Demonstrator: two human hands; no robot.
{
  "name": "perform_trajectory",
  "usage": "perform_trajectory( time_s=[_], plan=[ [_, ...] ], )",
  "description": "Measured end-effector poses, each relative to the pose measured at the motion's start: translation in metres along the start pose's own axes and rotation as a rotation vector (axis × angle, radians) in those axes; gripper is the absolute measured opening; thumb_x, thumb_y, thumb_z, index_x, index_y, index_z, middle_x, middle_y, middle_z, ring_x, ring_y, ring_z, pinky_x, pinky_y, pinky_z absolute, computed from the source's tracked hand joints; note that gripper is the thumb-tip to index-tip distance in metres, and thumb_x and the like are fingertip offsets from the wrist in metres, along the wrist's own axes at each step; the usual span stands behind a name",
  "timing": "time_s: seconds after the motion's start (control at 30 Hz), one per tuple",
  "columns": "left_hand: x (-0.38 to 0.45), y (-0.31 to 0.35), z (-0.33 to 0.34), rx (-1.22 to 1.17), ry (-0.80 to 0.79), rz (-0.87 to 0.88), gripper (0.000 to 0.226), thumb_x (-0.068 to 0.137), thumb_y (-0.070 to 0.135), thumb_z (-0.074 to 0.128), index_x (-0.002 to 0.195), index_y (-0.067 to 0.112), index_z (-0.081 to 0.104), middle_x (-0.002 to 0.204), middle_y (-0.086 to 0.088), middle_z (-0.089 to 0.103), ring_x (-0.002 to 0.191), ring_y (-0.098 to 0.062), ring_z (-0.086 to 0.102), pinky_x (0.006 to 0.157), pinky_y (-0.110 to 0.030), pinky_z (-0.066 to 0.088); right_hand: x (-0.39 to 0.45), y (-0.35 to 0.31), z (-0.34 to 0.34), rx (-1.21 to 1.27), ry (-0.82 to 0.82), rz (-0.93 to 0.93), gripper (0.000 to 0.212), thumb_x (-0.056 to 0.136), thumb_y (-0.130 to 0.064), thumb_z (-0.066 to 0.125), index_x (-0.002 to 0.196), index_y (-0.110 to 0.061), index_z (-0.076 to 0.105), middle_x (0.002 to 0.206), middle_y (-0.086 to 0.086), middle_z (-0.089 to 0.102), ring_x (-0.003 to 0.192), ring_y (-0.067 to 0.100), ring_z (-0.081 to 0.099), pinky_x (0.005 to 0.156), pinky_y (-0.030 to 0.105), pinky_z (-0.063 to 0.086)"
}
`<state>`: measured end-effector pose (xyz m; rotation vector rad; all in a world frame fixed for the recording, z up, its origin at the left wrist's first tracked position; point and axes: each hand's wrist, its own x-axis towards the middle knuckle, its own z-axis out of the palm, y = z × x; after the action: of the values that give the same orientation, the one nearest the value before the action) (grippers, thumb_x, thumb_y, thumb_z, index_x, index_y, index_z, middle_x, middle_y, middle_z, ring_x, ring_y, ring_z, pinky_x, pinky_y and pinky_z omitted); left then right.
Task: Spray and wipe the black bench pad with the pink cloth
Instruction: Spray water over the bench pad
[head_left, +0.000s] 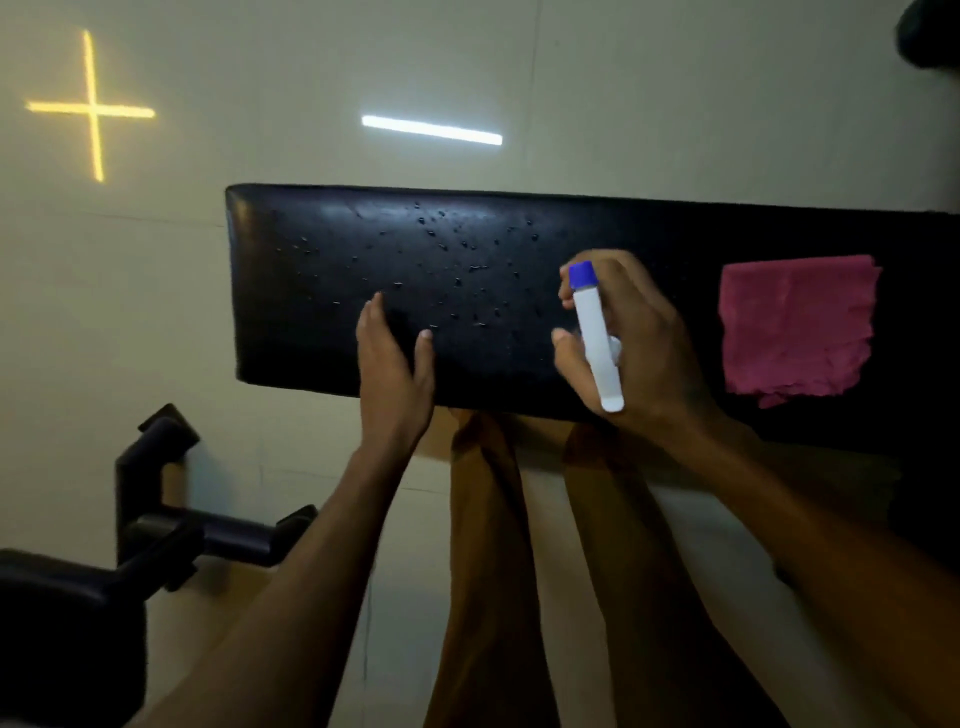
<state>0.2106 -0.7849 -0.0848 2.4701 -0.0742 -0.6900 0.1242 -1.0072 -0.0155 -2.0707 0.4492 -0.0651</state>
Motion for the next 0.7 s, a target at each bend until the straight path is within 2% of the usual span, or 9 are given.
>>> perform_trajectory(
  time_s=[0.1, 0.17, 0.23, 0.33, 0.4, 0.47, 0.5, 0.63, 0.7],
  plan=[
    [0.023, -0.020, -0.005, 0.066, 0.048, -0.118, 0.075, 0.105, 0.039, 0.046, 0.161, 0.008, 0.006, 0.169, -0.013, -0.001, 0.156, -0.026, -0.003, 0.128, -0.047, 0.009, 0.010, -0.020, 0.021, 0.099, -0.184, 0.037, 0.029, 0.079, -0.016, 0.064, 0.107, -0.010, 0.060, 0.100, 0.001, 0.059, 0.078, 0.019, 0.059, 0.069, 0.043, 0.051],
    [0.035, -0.037, -0.009, 0.180, 0.099, -0.047, 0.074, 0.105, 0.040, 0.044, 0.160, 0.006, 0.007, 0.169, -0.012, -0.001, 0.156, -0.025, -0.004, 0.128, -0.046, 0.005, 0.019, -0.029, 0.042, 0.190, -0.278, 0.091, 0.024, 0.079, -0.018, 0.065, 0.102, -0.017, 0.061, 0.095, -0.002, 0.060, 0.080, 0.020, 0.061, 0.071, 0.044, 0.050],
    [0.045, -0.055, -0.011, 0.275, 0.135, 0.040, 0.072, 0.106, 0.040, 0.041, 0.160, 0.007, 0.008, 0.169, -0.012, 0.001, 0.156, -0.025, -0.002, 0.128, -0.043, 0.002, 0.028, -0.035, 0.066, 0.282, -0.352, 0.159, 0.020, 0.082, -0.022, 0.067, 0.100, -0.017, 0.062, 0.093, 0.004, 0.062, 0.081, 0.027, 0.061, 0.073, 0.045, 0.050],
    [0.058, -0.077, -0.016, 0.302, 0.182, 0.064, 0.071, 0.105, 0.041, 0.037, 0.160, 0.007, 0.008, 0.169, -0.014, 0.002, 0.156, -0.026, 0.000, 0.128, -0.042, 0.002, 0.039, -0.044, 0.096, 0.416, -0.458, 0.245, 0.018, 0.085, -0.022, 0.066, 0.095, -0.008, 0.063, 0.089, 0.015, 0.063, 0.079, 0.033, 0.062, 0.062, 0.045, 0.055],
    [0.061, -0.090, -0.020, 0.290, 0.201, 0.079, 0.071, 0.106, 0.041, 0.037, 0.160, 0.006, 0.009, 0.169, -0.014, 0.003, 0.156, -0.026, 0.001, 0.128, -0.042, 0.004, 0.042, -0.048, 0.112, 0.467, -0.537, 0.326, 0.020, 0.086, -0.024, 0.064, 0.091, -0.005, 0.063, 0.093, 0.018, 0.063, 0.087, 0.034, 0.065, 0.060, 0.044, 0.060],
    [0.060, -0.102, -0.024, 0.291, 0.208, 0.115, 0.070, 0.106, 0.041, 0.038, 0.160, 0.005, 0.012, 0.169, -0.014, 0.005, 0.157, -0.026, 0.002, 0.128, -0.042, 0.005, 0.042, -0.049, 0.125, 0.467, -0.555, 0.397, 0.023, 0.085, -0.026, 0.065, 0.088, -0.003, 0.063, 0.093, 0.020, 0.065, 0.094, 0.032, 0.068, 0.073, 0.046, 0.063],
    [0.059, -0.107, -0.025, 0.300, 0.213, 0.127, 0.069, 0.106, 0.041, 0.039, 0.160, 0.005, 0.013, 0.169, -0.014, 0.005, 0.157, -0.026, 0.003, 0.128, -0.042, 0.005, 0.042, -0.049, 0.130, 0.457, -0.543, 0.418, 0.025, 0.084, -0.026, 0.066, 0.085, -0.001, 0.064, 0.089, 0.020, 0.067, 0.091, 0.032, 0.070, 0.077, 0.047, 0.063],
    [0.055, -0.125, -0.034, 0.306, 0.239, 0.106, 0.068, 0.107, 0.041, 0.038, 0.160, 0.008, 0.014, 0.169, -0.015, 0.006, 0.157, -0.027, 0.003, 0.128, -0.045, 0.005, 0.041, -0.050, 0.141, 0.402, -0.525, 0.451, 0.027, 0.085, -0.021, 0.066, 0.064, -0.006, 0.062, 0.065, 0.018, 0.066, 0.070, 0.029, 0.070, 0.073, 0.047, 0.060],
    [0.054, -0.132, -0.038, 0.296, 0.232, 0.112, 0.068, 0.107, 0.042, 0.038, 0.160, 0.008, 0.013, 0.169, -0.014, 0.005, 0.157, -0.026, 0.002, 0.128, -0.045, 0.005, 0.039, -0.053, 0.144, 0.485, -0.573, 0.515, 0.016, 0.091, -0.014, 0.067, 0.080, -0.002, 0.067, 0.081, 0.020, 0.070, 0.079, 0.027, 0.073, 0.071, 0.046, 0.061]
  ],
)
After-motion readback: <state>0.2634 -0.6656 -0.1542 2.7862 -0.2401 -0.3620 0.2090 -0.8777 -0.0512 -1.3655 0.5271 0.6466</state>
